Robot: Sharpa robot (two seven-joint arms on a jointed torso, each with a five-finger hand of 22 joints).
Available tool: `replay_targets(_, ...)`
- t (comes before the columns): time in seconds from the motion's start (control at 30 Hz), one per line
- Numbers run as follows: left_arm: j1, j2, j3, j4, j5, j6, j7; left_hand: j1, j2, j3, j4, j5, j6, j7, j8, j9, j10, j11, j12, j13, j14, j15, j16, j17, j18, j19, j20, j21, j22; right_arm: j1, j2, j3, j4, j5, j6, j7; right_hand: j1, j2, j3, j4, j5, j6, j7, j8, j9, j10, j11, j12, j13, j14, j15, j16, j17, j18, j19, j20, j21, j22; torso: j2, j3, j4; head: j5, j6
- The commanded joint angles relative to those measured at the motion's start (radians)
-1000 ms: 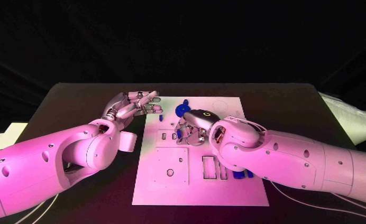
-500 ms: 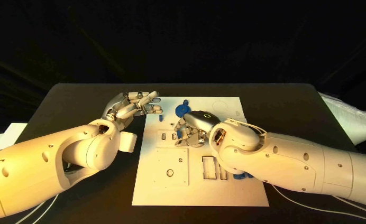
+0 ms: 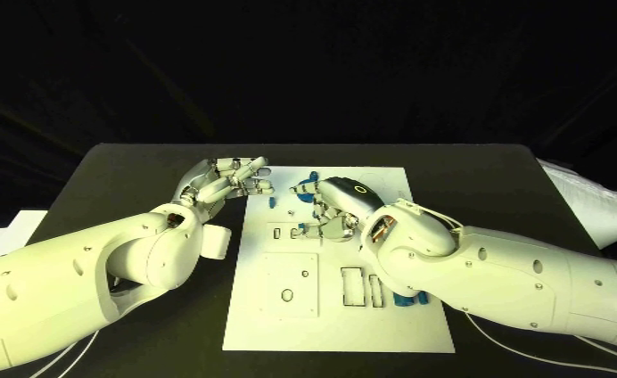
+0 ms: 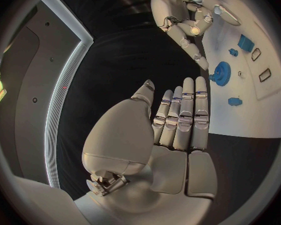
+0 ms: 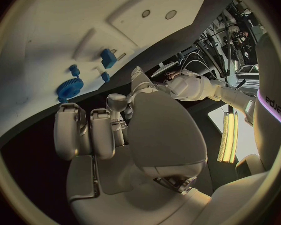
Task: Assemble the parts on the task board
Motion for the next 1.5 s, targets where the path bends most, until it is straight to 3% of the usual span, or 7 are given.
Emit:
replay_targets(0.03, 0.0, 0.002, 0.001, -0.002, 0.002, 0.018, 0.006, 0.01, 0.0, 0.001, -0.007, -0.005, -0.002, 0.005, -0.005, -0.001, 0.001, 0.006, -0.005, -0.001, -0.006, 0.003, -0.005, 0.002, 0.002, 0.001, 0.002, 0.0, -0.002, 0.017, -0.026, 0.003, 0.027, 0.067, -0.013, 0.103, 0.008, -0.001, -0.006, 0.006, 0.001, 0.014, -0.001, 0.0, 0.001, 0.006, 0.003, 0.01, 0.005, 0.06, 0.009, -0.002, 0.056, -0.004, 0.002, 0.005, -0.004, 0.001, -0.001, 0.0001, -0.0018, 0.004, 0.002)
replay_targets(0.3, 0.001, 0.001, 0.0, -0.012, -0.014, 0.033, -0.042, 0.009, -0.001, 0.0, -0.01, -0.005, -0.007, 0.006, -0.008, -0.002, -0.007, 0.008, -0.008, -0.003, -0.001, 0.003, -0.004, 0.005, 0.002, 0.004, 0.002, 0.002, -0.001, 0.118, -0.159, 0.005, 0.087, 0.474, 0.063, 0.263, 0.115, 0.103, 0.046, -0.053, -0.002, 0.246, -0.025, 0.057, 0.026, -0.123, -0.022, -0.174, -0.155, -0.009, -0.012, -0.166, -0.165, 0.05, -0.17, -0.011, -0.137, -0.245, -0.012, 0.0024, -0.0032, 0.005, 0.003)
replay_targets(0.4, 0.001, 0.0, 0.0, -0.016, -0.064, 0.05, -0.108, -0.007, -0.003, -0.009, -0.01, -0.006, -0.006, 0.0, -0.008, 0.0, 0.008, -0.004, 0.002, 0.001, 0.072, -0.016, 0.036, 0.036, 0.004, 0.052, -0.013, 0.032, 0.014, 0.159, -0.207, 0.005, 0.085, 0.716, 0.07, 0.329, 0.148, 0.117, 0.091, -0.075, 0.013, 0.263, -0.021, 0.047, 0.017, -0.218, -0.019, -0.353, -0.295, -0.152, -0.011, -0.512, -0.534, 0.116, -0.416, -0.016, -0.386, -0.606, -0.021, 0.0051, -0.0047, 0.005, 0.004)
replay_targets(0.53, 0.006, 0.001, 0.0, -0.022, -0.211, 0.077, -0.277, -0.023, -0.003, -0.017, -0.006, -0.007, 0.03, -0.021, 0.007, 0.005, 0.101, -0.04, 0.045, 0.027, 0.225, -0.063, 0.164, 0.122, 0.004, 0.168, -0.058, 0.12, 0.059, 0.199, -0.258, 0.005, 0.055, 0.983, 0.117, 0.398, 0.16, 0.093, 0.171, -0.072, 0.027, 0.271, 0.003, 0.029, 0.01, -0.255, 0.014, -0.599, -0.509, -0.298, 0.026, -0.882, -0.764, 0.111, -0.499, 0.012, -0.592, -0.732, -0.036, 0.0091, -0.009, 0.009, -0.003)
replay_targets(0.73, 0.033, 0.017, 0.0, -0.037, -0.422, 0.159, -0.545, -0.043, -0.026, -0.039, 0.02, -0.006, 0.054, -0.069, 0.046, 0.012, 0.19, -0.097, 0.175, 0.117, 0.337, -0.107, 0.8, 0.682, -0.006, 0.308, -0.127, 0.357, 0.226, 0.214, -0.286, 0.003, 0.006, 1.159, 0.189, 0.447, 0.123, 0.047, 0.292, -0.093, 0.025, 0.288, 0.022, 0.007, 0.009, -0.173, 0.06, -0.826, -0.819, -0.368, 0.088, -1.228, -1.012, 0.118, -0.544, 0.085, -0.87, -0.915, -0.048, 0.0169, -0.0196, 0.017, -0.01)
replay_targets(0.97, 0.093, 0.069, -0.001, -0.078, -0.677, 0.345, -0.87, -0.148, -0.003, -0.141, 0.136, -0.022, 0.067, -0.098, 0.184, 0.066, 0.147, -0.127, 0.506, 0.374, 0.377, -0.137, 1.262, 1.16, -0.066, 0.385, -0.147, 0.819, 0.774, 0.218, -0.295, -0.004, -0.045, 1.157, 0.221, 0.458, 0.084, 0.057, 0.32, -0.135, 0.021, 0.317, 0.02, 0.011, 0.011, -0.118, 0.049, -0.849, -0.9, -0.296, 0.081, -1.275, -1.064, 0.114, -0.488, 0.072, -0.903, -0.946, -0.062, 0.0252, -0.0291, 0.026, -0.019)
replay_targets(1.5, 0.157, 0.254, -0.007, -0.218, -0.907, 0.54, -1.07, -0.261, 0.056, -0.318, 0.143, -0.055, 0.045, -0.158, 0.437, 0.248, 0.211, -0.172, 1.004, 0.861, 0.428, -0.184, 1.396, 1.329, -0.138, 0.514, -0.182, 1.129, 1.224, 0.218, -0.271, -0.018, -0.08, 1.043, 0.217, 0.441, 0.04, 0.061, 0.34, -0.189, 0.018, 0.308, 0.027, 0.006, 0.008, -0.103, 0.052, -0.879, -0.974, -0.272, 0.087, -1.339, -1.117, 0.111, -0.464, 0.074, -0.95, -0.981, -0.064, 0.0277, -0.0299, 0.037, -0.029)
